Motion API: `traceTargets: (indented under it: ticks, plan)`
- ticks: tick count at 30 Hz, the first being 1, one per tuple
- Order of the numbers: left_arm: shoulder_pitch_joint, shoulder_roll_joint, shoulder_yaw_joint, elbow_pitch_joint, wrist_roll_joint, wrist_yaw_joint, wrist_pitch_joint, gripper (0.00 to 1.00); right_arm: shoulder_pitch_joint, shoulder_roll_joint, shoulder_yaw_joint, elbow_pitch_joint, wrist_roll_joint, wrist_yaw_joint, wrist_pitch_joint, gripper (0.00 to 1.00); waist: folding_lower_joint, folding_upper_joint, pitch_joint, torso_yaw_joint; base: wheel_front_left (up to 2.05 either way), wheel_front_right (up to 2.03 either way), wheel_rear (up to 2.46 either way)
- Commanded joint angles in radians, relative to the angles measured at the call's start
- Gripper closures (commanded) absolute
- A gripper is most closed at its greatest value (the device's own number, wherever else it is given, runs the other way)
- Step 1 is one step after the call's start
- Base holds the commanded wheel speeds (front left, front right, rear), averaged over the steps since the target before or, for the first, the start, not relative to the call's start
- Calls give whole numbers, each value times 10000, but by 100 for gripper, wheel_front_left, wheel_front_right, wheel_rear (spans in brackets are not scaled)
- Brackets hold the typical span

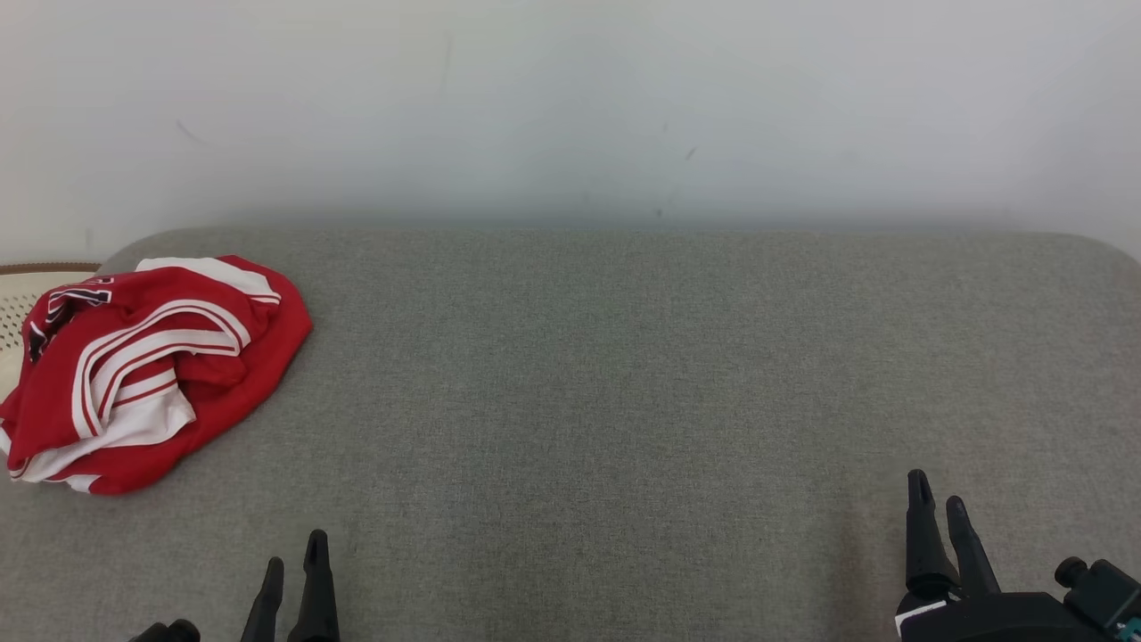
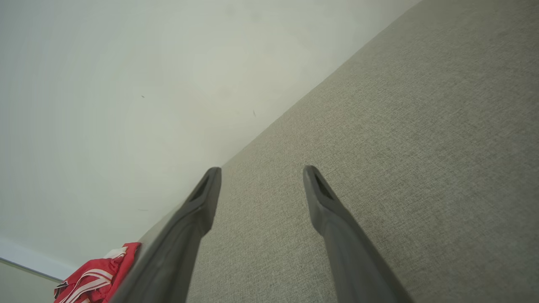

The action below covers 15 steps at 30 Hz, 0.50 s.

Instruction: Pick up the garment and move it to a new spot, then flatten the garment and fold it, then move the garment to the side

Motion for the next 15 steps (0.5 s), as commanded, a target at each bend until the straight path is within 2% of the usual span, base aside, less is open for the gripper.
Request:
traceTargets:
  ticks: [1, 15]
  plan:
    - [11, 79, -71, -157, 400, 73, -114, 0, 5, -49, 86, -153, -437, 3, -108, 0, 0, 0, -5, -4, 0, 0, 0]
    - [-39, 252, -434, -232, 2513, 545, -503, 0, 94, -50, 418, -326, -2483, 4, -450, 0, 0, 0, -31, -61, 0, 0, 0]
